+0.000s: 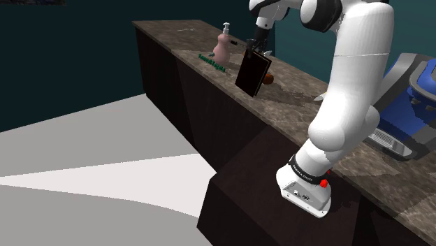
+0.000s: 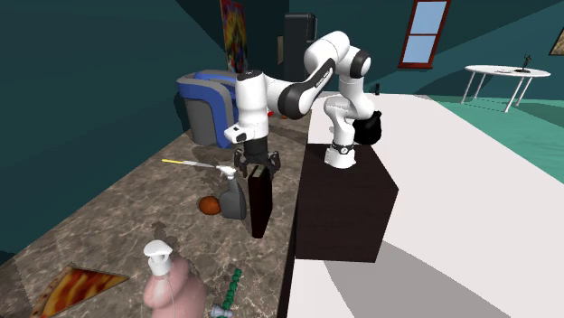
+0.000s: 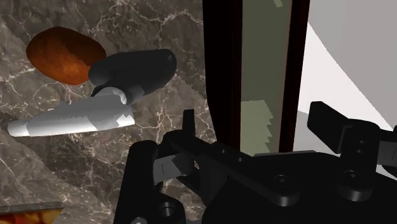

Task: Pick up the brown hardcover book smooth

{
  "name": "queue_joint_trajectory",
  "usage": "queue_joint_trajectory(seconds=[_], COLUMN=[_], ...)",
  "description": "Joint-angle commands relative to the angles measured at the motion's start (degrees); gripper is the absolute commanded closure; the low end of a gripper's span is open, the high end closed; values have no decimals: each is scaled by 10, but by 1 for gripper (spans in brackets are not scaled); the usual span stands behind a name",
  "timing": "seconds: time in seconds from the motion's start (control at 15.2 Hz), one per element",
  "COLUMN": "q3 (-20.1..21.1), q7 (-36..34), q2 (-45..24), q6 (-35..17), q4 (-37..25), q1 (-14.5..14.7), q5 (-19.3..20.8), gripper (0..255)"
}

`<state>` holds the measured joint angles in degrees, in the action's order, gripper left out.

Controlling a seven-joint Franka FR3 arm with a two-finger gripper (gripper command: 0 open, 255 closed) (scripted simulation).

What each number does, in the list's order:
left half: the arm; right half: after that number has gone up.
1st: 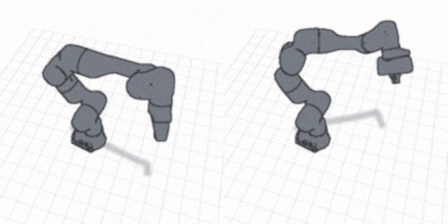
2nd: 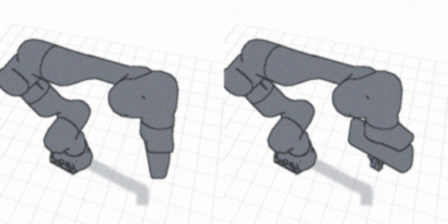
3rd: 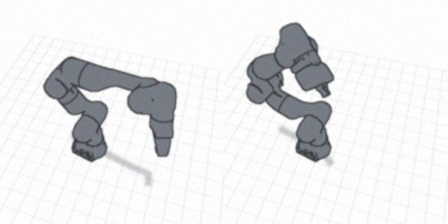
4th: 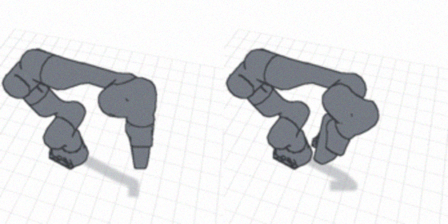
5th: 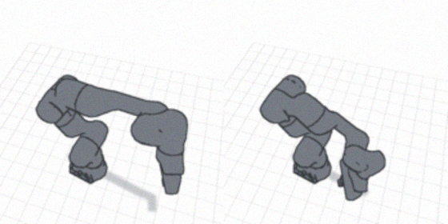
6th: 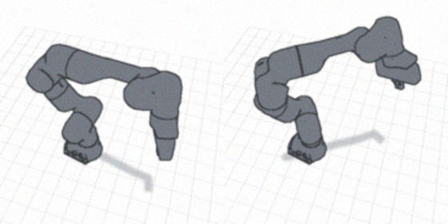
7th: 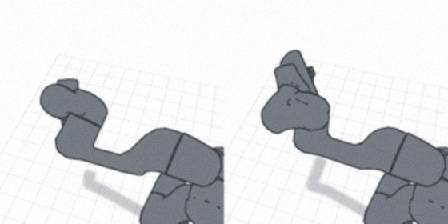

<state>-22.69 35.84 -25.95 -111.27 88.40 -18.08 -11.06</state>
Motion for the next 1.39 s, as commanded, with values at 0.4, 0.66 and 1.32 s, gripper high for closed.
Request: queue_joint_trajectory(seconds=[0.4, 0.66, 1.32], q3=[0, 0, -4], q7=[1, -1, -7], q2=[-1, 3, 16], q6=[-2, 4, 74], q4=[1, -2, -60], q1=[-1, 0, -2], q5=[0, 1, 9], gripper=[255, 255, 255])
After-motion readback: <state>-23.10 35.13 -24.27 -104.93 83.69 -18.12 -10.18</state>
